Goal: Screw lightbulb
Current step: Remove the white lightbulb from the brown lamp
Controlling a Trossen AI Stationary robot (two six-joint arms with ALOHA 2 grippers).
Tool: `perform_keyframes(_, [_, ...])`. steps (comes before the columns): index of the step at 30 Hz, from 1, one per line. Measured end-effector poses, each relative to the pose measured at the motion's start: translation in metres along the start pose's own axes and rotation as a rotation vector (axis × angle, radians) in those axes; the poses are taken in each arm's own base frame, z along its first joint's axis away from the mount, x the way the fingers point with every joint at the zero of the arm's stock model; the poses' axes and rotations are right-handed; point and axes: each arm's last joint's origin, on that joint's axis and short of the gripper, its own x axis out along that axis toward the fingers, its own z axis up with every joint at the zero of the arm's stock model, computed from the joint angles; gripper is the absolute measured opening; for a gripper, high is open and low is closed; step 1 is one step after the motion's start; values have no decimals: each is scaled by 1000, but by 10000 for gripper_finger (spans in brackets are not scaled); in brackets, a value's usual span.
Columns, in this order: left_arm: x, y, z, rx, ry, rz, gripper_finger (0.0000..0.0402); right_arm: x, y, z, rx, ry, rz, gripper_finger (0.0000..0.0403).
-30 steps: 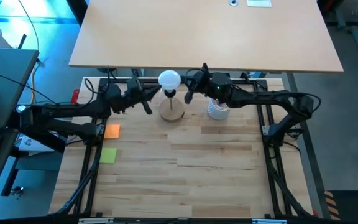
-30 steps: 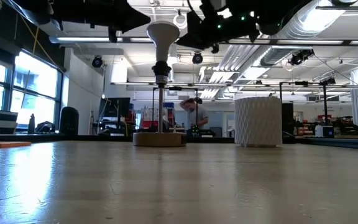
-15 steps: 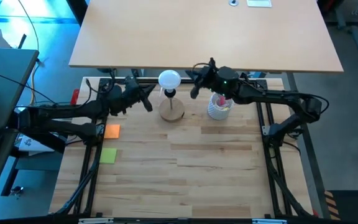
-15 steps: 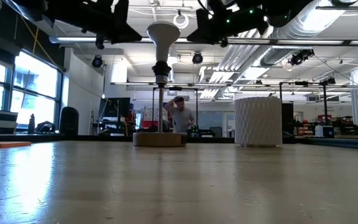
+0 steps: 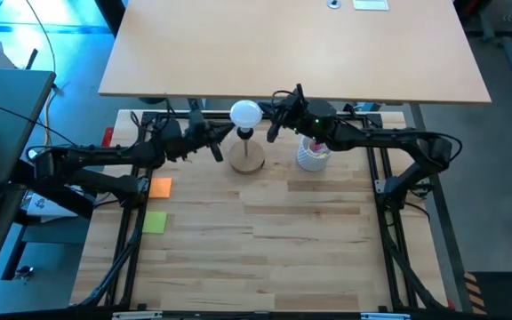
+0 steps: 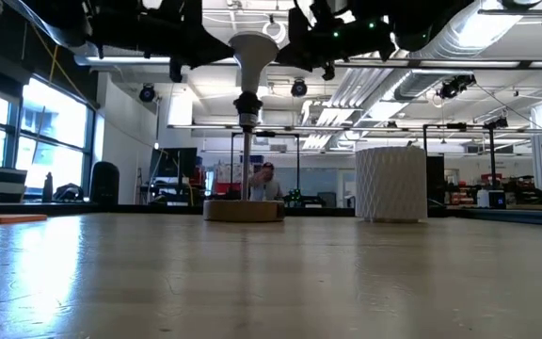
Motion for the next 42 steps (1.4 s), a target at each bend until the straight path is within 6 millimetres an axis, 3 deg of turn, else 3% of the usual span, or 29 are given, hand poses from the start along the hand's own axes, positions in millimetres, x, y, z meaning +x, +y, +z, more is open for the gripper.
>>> perform_keyframes(6, [-5, -19, -1, 14, -1, 7, 0, 2, -19, 0, -28, -10, -83, 0])
perform_keyframes(11, [-16, -22, 3, 50, 24, 118, 0, -12, -19, 11, -112, 63, -172, 0])
perform_keyframes(16, [-22, -16, 11, 87, -12, 218, 0, -22, 9, 11, -119, 138, -97, 0])
perform_keyframes(19, [-18, -11, 13, 104, -42, 231, 0, -26, 28, 12, -114, 126, -136, 0])
perform_keyframes(26, [-12, -12, 11, 97, -56, 170, 0, -26, 40, 16, -89, 70, -144, 0])
perform_keyframes(34, [-3, -31, 0, 30, -81, 22, 0, -11, 18, 12, -3, -9, -22, 0])
perform_keyframes(39, [-4, -48, 1, 32, -83, -27, 0, -5, -5, 7, -24, -9, -139, 0])
perform_keyframes(42, [-12, -52, 4, 84, -65, 30, 0, -8, -13, 13, -63, -15, -191, 0])
